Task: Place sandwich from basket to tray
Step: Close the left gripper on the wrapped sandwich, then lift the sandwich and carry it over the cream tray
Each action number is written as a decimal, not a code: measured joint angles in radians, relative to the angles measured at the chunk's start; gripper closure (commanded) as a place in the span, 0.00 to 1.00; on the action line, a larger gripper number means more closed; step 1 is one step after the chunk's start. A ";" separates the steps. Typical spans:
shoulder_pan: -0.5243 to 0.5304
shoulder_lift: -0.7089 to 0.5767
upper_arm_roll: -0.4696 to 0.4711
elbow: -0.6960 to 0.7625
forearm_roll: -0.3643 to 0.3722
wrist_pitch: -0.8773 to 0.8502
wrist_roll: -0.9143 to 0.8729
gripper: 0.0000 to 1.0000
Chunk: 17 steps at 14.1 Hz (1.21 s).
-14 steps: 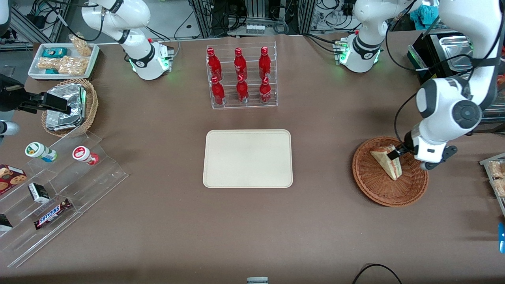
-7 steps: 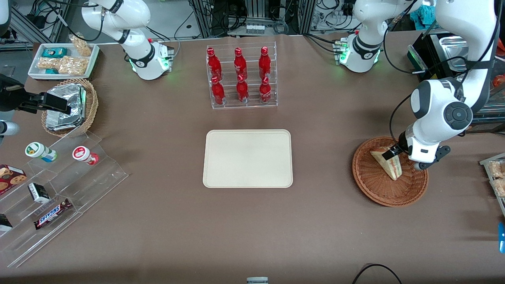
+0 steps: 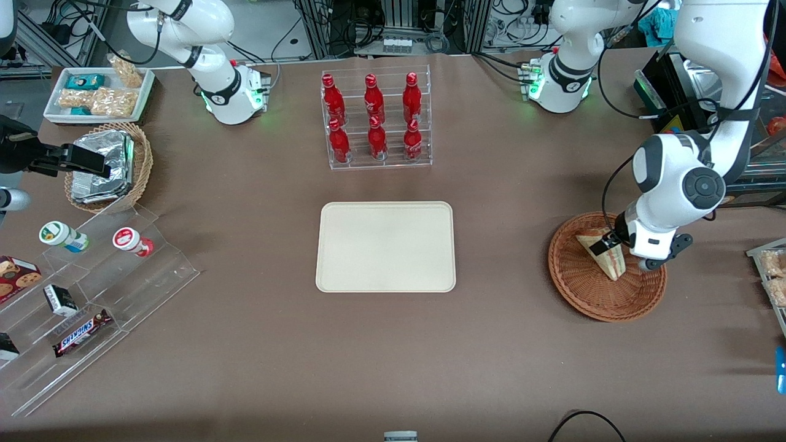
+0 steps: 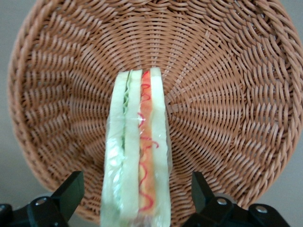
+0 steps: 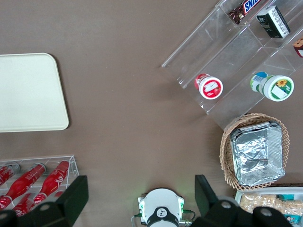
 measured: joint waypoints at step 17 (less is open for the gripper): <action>-0.001 0.023 -0.005 0.038 0.000 -0.029 0.001 0.88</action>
